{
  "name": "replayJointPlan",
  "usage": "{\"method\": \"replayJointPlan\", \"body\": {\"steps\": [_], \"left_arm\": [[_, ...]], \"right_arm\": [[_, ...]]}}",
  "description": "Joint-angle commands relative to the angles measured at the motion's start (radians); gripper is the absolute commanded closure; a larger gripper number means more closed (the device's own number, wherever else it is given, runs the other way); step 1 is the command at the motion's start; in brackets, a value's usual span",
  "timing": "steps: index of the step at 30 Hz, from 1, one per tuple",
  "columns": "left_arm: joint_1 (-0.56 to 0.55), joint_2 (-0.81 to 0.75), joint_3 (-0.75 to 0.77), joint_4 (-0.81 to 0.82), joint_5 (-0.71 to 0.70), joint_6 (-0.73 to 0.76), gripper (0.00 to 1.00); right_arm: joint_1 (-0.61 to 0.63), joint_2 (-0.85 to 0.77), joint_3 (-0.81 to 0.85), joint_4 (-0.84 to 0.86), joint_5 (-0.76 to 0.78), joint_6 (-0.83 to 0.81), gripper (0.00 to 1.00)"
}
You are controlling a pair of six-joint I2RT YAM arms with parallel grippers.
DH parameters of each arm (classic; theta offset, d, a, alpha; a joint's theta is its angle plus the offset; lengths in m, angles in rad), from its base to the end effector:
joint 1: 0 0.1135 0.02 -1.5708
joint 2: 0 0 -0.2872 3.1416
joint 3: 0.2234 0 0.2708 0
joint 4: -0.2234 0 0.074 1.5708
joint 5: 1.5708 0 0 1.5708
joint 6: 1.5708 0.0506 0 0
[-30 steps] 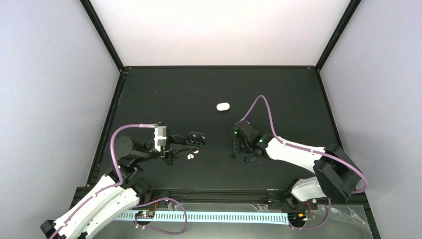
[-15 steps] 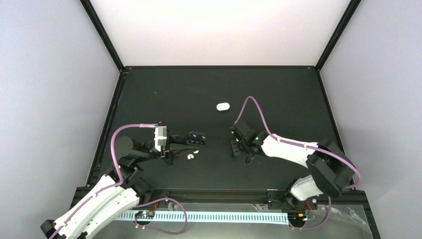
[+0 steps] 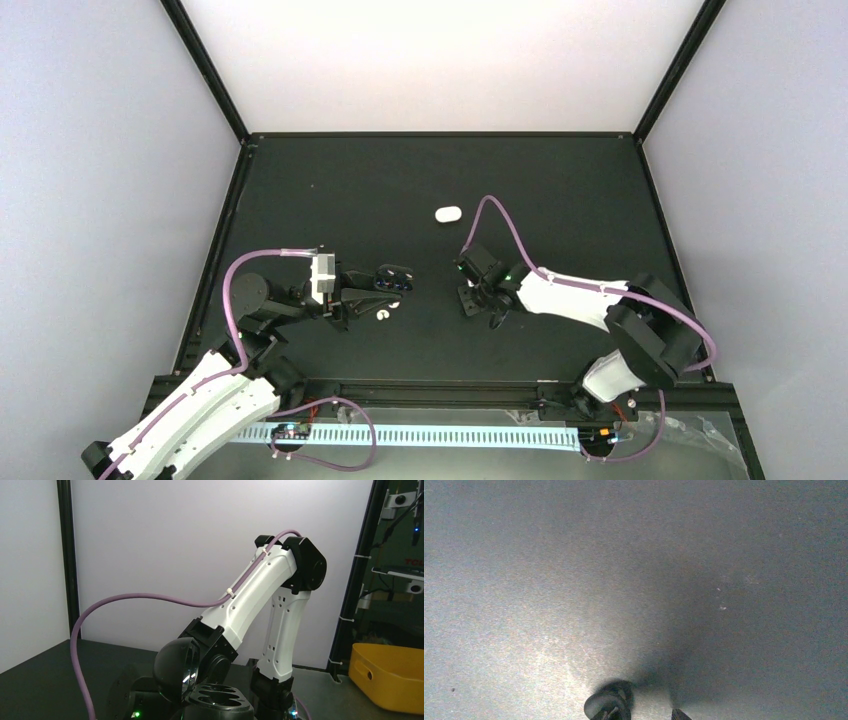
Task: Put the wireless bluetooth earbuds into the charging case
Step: Pick up the earbud from the center of the board.
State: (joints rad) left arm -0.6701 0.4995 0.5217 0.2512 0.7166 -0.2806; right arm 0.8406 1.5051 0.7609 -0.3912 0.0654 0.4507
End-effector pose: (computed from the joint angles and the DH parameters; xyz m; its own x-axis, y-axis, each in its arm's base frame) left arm 0.0879 -0.1121 0.3472 -0.0636 -0.2160 -0.9743 0.9849 0.1440 -0.0962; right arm 0.1949 0.2128 0.1525 -0.8602 -0.3092 -0.4055 -0.3892 0.9119 0.1304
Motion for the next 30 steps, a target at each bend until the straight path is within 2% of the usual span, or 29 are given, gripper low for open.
{"method": "replayJointPlan", "body": {"steps": [1,9,22,30], "left_arm": [[-0.008,0.009,0.034,-0.005,-0.009,0.012,0.99],[-0.007,0.011,0.034,-0.003,-0.008,0.011,0.98],[-0.008,0.012,0.033,0.001,-0.006,0.009,0.98],[-0.007,0.009,0.032,-0.002,-0.005,0.009,0.98]], "right_arm": [[0.025,0.038,0.015,-0.008,-0.001,-0.008,0.68],[0.053,0.053,0.026,-0.009,-0.002,-0.005,0.69],[0.067,0.027,0.004,0.015,-0.017,0.012,0.90],[0.067,-0.050,-0.012,0.015,0.030,0.027,0.99]]}}
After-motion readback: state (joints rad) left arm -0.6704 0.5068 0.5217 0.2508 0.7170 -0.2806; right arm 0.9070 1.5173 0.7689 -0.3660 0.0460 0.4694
